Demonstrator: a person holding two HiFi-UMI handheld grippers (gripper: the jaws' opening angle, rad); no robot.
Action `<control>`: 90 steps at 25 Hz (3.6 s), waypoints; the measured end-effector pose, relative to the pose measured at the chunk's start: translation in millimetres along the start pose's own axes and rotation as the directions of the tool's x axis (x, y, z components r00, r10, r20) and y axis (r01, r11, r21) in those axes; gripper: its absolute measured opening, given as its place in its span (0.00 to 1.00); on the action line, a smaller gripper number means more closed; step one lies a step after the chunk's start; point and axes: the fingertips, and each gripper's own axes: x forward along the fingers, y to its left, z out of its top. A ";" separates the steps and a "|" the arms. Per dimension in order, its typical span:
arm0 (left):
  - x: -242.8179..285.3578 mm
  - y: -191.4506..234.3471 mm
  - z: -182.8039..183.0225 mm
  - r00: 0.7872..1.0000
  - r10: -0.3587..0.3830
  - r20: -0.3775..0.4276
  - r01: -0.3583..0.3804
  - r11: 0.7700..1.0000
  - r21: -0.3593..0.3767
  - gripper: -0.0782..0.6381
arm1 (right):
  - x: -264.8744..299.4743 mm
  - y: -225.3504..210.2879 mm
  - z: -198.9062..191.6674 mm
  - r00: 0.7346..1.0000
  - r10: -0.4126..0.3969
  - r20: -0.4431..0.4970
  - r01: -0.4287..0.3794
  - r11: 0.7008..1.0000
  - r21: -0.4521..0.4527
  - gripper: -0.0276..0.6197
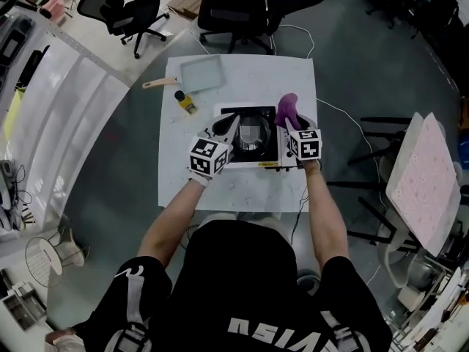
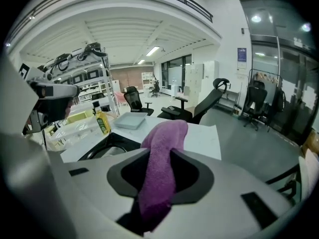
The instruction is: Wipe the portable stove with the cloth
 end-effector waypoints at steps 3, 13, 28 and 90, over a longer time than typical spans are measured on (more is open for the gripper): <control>13.5 5.4 -2.7 1.000 0.021 -0.010 -0.021 1.000 -0.005 0.11 | 18.7 -6.4 -3.6 0.999 0.025 -0.028 -0.025 1.000 0.003 0.21; 37.7 16.9 -14.0 0.997 0.057 -0.043 -0.058 0.998 -0.029 0.11 | 61.6 -15.8 -18.3 0.992 0.070 -0.109 -0.069 0.998 0.008 0.21; 37.1 26.8 -20.6 0.996 0.072 -0.056 -0.075 0.996 -0.044 0.11 | 68.5 -22.1 -31.5 0.987 0.066 -0.147 -0.061 0.998 0.034 0.22; -112.1 -104.3 -100.5 0.947 0.320 0.010 -0.317 0.941 -0.123 0.11 | -108.0 65.9 -199.7 0.941 0.252 -0.225 -0.281 0.954 -0.109 0.22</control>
